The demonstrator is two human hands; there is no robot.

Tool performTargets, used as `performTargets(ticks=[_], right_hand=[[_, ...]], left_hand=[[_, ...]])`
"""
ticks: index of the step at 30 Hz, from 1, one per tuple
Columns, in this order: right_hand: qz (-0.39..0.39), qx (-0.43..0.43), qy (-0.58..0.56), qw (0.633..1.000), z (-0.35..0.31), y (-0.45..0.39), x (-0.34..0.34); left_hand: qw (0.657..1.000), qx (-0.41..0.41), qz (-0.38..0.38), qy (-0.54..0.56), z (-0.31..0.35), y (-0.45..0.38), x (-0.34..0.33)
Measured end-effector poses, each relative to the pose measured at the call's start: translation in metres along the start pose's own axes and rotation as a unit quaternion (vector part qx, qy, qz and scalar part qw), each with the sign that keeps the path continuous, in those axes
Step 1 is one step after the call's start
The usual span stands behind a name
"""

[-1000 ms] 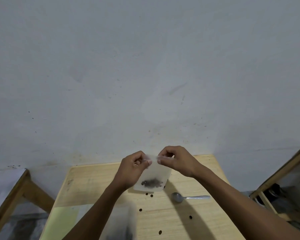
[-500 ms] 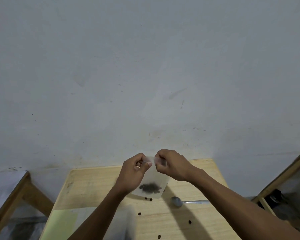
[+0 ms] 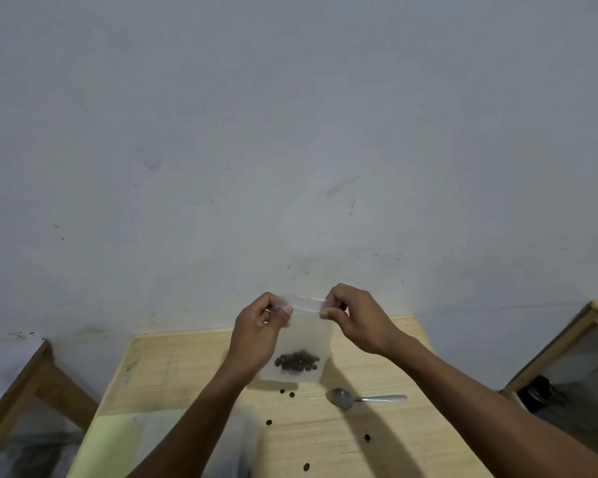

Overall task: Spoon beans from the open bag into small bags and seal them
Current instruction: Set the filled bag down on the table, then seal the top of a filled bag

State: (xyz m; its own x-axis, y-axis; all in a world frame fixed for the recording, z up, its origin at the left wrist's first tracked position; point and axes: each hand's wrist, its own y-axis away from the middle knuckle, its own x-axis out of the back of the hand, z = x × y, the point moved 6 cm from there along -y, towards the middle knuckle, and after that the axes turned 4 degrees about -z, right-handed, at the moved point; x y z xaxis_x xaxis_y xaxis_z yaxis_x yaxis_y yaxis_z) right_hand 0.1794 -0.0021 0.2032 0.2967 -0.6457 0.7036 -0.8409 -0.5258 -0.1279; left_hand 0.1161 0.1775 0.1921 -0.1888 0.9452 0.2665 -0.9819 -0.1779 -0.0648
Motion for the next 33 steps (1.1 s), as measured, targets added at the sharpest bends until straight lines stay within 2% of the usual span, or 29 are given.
performTargets(ticks=[3, 7, 11, 19, 22, 25, 29, 33], right_hand=[[-0.014, -0.045, -0.084, 0.995, -0.002, -0.003, -0.011], [-0.012, -0.078, -0.265, 0.961, -0.017, -0.009, -0.036], [-0.044, -0.09, -0.296, 0.95, -0.045, -0.025, -0.082], [-0.13, -0.115, -0.34, 0.924, -0.098, -0.046, -0.2], [-0.169, -0.102, -0.259, 0.945, -0.098, -0.041, -0.25], [-0.244, -0.065, -0.11, 0.961, -0.096, -0.031, -0.309], [-0.32, 0.018, 0.006, 0.947, -0.111, -0.009, -0.376], [-0.347, 0.07, 0.135, 0.925, -0.123, 0.003, -0.427]], left_hand=[[0.999, 0.017, 0.017, 0.036, -0.001, 0.009, 0.011], [0.989, 0.079, 0.018, 0.127, -0.02, 0.026, 0.037], [0.986, 0.091, 0.035, 0.136, -0.045, 0.049, 0.075], [0.964, 0.141, 0.175, 0.143, -0.106, 0.106, 0.19], [0.945, 0.174, 0.241, 0.134, -0.136, 0.135, 0.237], [0.925, 0.202, 0.304, 0.109, -0.161, 0.168, 0.274], [0.909, 0.22, 0.35, 0.062, -0.175, 0.212, 0.305], [0.893, 0.253, 0.367, 0.063, -0.195, 0.246, 0.321]])
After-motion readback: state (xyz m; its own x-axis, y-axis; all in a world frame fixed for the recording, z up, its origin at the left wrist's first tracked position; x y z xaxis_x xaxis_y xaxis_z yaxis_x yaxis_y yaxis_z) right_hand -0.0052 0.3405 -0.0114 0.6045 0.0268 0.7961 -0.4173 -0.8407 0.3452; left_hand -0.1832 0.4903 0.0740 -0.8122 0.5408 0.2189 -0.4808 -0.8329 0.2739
